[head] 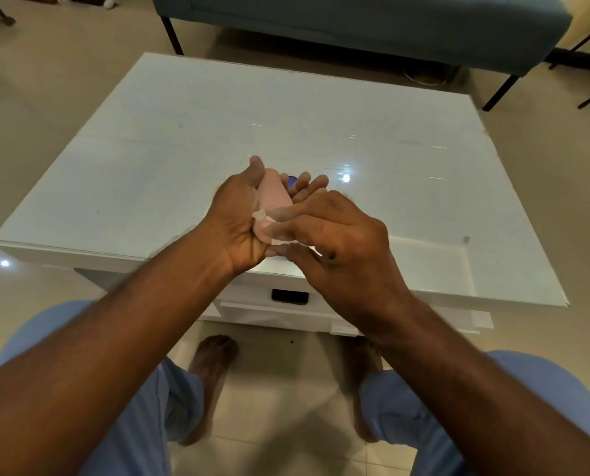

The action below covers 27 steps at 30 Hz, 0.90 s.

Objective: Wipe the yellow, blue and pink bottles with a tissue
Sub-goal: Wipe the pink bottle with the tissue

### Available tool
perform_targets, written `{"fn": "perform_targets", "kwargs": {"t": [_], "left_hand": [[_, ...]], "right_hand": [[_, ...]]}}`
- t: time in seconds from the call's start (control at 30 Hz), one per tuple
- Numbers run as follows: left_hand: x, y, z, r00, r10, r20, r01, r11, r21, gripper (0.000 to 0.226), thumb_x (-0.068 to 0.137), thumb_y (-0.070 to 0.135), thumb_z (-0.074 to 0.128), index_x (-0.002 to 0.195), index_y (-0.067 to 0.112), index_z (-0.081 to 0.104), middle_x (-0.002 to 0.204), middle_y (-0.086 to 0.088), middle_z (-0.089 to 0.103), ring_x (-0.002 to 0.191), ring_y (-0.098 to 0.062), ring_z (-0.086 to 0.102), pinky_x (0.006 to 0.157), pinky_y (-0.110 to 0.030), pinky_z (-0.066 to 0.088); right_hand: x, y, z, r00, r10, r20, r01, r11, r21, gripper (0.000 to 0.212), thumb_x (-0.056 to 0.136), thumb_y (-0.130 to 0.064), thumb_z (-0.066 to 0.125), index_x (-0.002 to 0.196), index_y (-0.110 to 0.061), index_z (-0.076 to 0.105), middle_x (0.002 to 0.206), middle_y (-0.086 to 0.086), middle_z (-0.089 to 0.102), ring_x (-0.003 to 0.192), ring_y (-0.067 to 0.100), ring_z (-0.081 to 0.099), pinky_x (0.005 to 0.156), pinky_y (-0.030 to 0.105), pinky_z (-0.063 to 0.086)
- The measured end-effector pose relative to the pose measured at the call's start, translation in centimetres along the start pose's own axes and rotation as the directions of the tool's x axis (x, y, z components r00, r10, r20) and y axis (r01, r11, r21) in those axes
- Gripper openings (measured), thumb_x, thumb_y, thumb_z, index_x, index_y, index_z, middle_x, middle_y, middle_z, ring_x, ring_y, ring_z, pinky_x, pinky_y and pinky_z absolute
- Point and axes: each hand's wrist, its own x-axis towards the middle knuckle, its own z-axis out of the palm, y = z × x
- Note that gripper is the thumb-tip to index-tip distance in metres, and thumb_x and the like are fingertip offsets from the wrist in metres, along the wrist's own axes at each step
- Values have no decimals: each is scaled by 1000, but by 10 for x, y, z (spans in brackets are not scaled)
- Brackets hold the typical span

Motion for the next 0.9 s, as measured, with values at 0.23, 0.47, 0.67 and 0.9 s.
{"fn": "perform_targets", "kwargs": {"t": [0.23,0.47,0.67,0.9], "left_hand": [[5,6,4,991,132,-11,-126,969,211,47,101,54,35,115,11,48,95,-12,68,79,-25,76,63,-41,62],[3,-16,5,976,212,-45,-186,925,331,55,98,57,39,124,14,60,115,-14,73,104,-30,71,97,-51,52],[2,-12,0,989,147,21,-148,982,114,50,100,55,36,112,9,52,116,-19,71,109,-35,69,100,-52,49],[6,-8,1,979,198,56,-203,974,104,53,100,54,36,132,12,42,124,-21,67,110,-37,68,97,-50,53]], "right_hand": [[-2,11,-15,921,388,-12,-367,879,304,27,88,-11,85,114,-5,79,113,5,80,103,13,77,91,27,63],[-7,11,-4,890,359,282,-413,897,160,92,84,-42,83,158,-8,41,164,10,44,152,25,43,122,31,42],[-7,-4,10,960,206,187,-221,973,60,55,98,-21,70,149,-5,55,162,14,45,150,30,46,115,46,50],[-8,5,16,1000,-2,-15,2,1000,3,26,88,4,73,112,0,80,119,17,78,113,31,75,101,41,59]]}}
